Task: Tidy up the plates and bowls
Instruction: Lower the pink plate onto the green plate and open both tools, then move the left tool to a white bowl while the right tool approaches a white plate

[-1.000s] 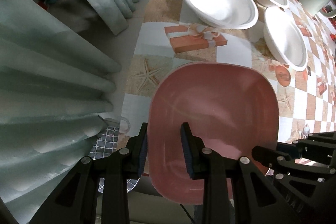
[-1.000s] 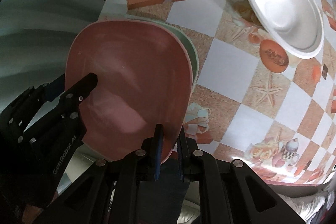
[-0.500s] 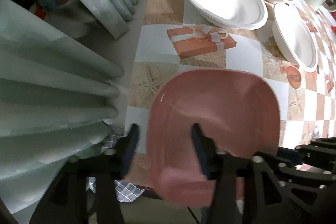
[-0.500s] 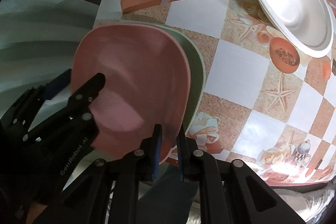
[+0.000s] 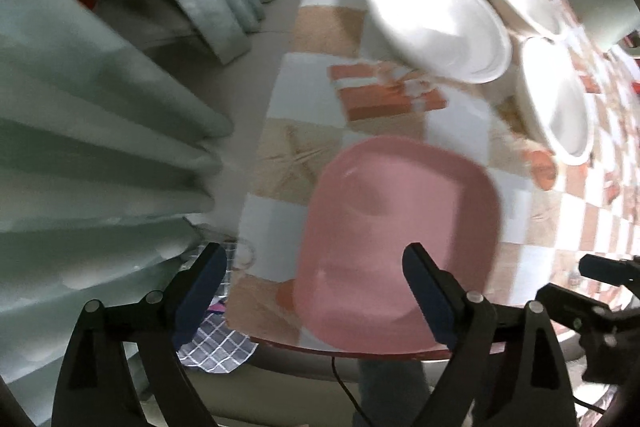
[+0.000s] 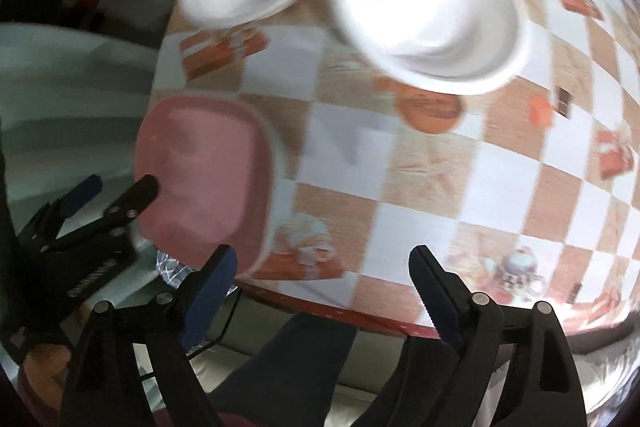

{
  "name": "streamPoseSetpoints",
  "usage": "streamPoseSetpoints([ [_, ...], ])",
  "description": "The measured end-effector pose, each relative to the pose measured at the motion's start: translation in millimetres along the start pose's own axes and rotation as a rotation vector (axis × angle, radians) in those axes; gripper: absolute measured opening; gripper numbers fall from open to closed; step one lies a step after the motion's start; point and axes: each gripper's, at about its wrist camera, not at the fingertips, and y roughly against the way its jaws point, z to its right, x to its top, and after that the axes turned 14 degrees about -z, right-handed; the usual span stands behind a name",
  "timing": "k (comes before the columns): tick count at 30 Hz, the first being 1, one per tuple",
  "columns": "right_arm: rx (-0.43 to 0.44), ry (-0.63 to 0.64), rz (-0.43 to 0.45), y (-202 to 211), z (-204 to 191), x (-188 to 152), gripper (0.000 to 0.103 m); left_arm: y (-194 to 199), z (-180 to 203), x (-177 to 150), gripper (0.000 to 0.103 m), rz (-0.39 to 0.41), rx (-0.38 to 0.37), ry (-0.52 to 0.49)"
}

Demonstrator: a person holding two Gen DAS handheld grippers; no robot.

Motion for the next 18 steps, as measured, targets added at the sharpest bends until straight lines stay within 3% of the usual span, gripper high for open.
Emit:
streamPoseSetpoints([
  [8,-0.024,-0.151,0.051,28,77,-18,0.089,32,63,26,0.092,0.011,-0.114,-0.081],
  [14,-0.045,-0.194,0.078,48,106,-2,0.089,32,114,52,0.092,-0.012,-0.141,-0.074],
  [18,-0.062,-0.184,0.079,57,118,30,0.089,24,130,68,0.092,-0.039,-0.13,0.002],
])
